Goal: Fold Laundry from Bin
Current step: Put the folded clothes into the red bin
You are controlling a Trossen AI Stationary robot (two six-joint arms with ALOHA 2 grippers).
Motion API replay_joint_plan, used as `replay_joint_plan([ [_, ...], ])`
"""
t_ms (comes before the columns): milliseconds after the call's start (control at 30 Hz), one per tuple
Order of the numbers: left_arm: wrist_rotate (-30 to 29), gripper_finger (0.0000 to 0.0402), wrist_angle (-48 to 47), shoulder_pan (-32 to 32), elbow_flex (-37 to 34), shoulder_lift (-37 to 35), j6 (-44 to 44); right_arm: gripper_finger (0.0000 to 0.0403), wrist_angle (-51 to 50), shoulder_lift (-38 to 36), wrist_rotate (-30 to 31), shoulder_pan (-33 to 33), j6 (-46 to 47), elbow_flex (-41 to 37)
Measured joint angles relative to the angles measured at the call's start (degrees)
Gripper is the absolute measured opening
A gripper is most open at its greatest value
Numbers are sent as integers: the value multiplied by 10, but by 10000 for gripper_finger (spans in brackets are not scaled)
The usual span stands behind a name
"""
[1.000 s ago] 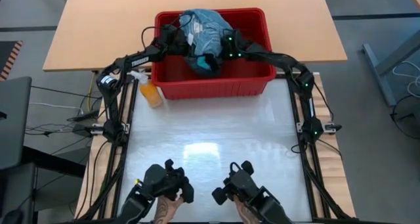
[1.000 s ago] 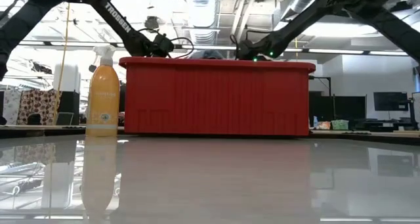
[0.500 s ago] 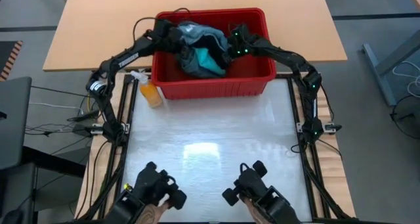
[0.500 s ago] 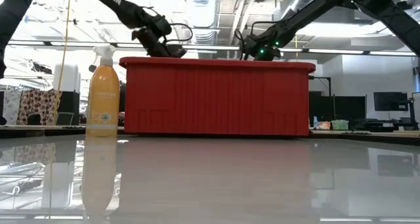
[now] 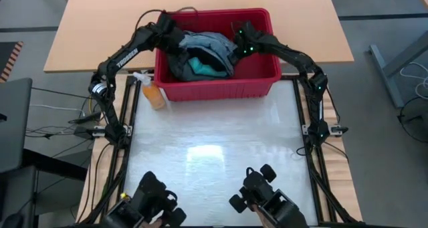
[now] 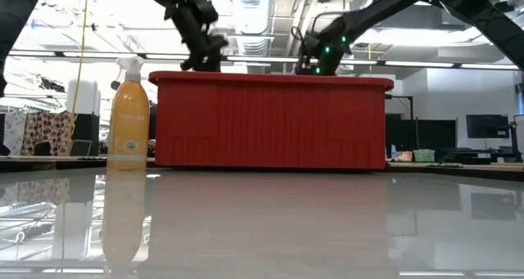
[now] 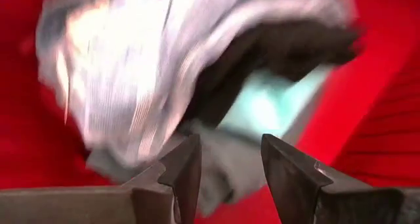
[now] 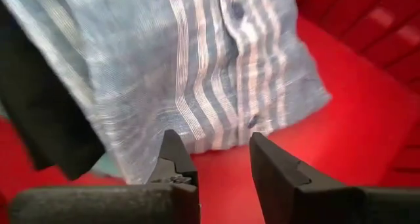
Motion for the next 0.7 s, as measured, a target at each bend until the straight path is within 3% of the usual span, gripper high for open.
replay_joint_plan([
  [167,16,146,44,-20,40,-17,11,125,-85,0,0,2,-18,99],
  [367,-39,146,204,-35,4,21,43,125,-125,-1,-2,15,-36,182],
  [467,-100,146,302,-35,-7,63,30,125,-129,-1,-3,27,-40,192],
  [567,-109,146,404,-36,-21,81,1,125,-141,-1,-3,36,-58,188],
  [700,-119,146,419,-38,-23,109,-7,125,-138,-1,-9,42,-67,180],
])
